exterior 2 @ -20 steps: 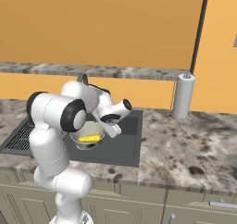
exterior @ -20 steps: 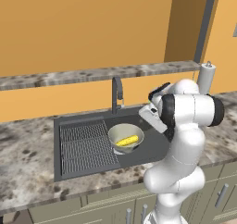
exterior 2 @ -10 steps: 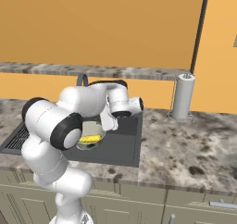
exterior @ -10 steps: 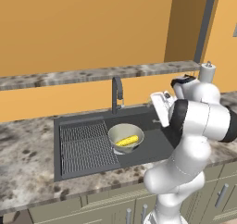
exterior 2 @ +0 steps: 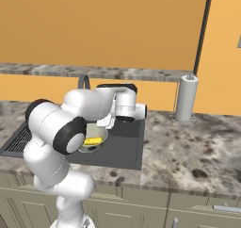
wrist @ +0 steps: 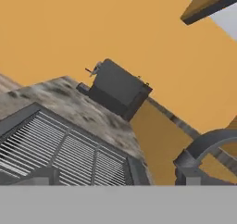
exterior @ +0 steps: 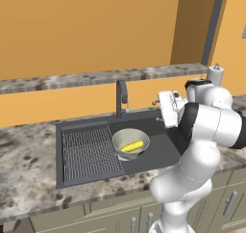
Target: Pick the corn from the cabinet and place it in the bowl. Then pick the bowl and place it in the sink. Then turn on the sink facuet.
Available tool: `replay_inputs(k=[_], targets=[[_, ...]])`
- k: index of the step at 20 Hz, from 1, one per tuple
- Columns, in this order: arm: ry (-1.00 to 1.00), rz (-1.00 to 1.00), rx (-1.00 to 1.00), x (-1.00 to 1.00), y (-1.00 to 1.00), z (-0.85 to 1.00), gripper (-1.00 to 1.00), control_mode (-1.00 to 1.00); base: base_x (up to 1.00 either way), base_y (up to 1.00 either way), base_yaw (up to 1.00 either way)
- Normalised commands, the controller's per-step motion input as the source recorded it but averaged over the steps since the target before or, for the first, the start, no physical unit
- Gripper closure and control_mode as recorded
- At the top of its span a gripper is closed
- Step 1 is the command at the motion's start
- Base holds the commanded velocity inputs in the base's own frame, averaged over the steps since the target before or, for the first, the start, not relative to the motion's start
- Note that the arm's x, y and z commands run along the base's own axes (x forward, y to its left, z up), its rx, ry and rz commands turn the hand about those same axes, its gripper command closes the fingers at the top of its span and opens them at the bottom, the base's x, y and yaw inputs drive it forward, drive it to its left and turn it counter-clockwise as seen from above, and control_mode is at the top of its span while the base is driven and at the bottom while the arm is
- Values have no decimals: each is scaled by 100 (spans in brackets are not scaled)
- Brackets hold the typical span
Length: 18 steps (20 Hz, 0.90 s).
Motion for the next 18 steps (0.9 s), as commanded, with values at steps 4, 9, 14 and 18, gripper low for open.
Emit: replay_inputs(k=[4, 9, 14, 18], targets=[[40, -29, 16, 9, 40, 9, -100, -100, 0, 0, 0], [13, -5, 4, 4, 0, -3, -100, -100, 0, 0, 0], [3, -13, 1, 76, 0, -31, -100, -100, 0, 0, 0], [2, -16, 4, 76, -3, -18, -100, -100, 0, 0, 0]])
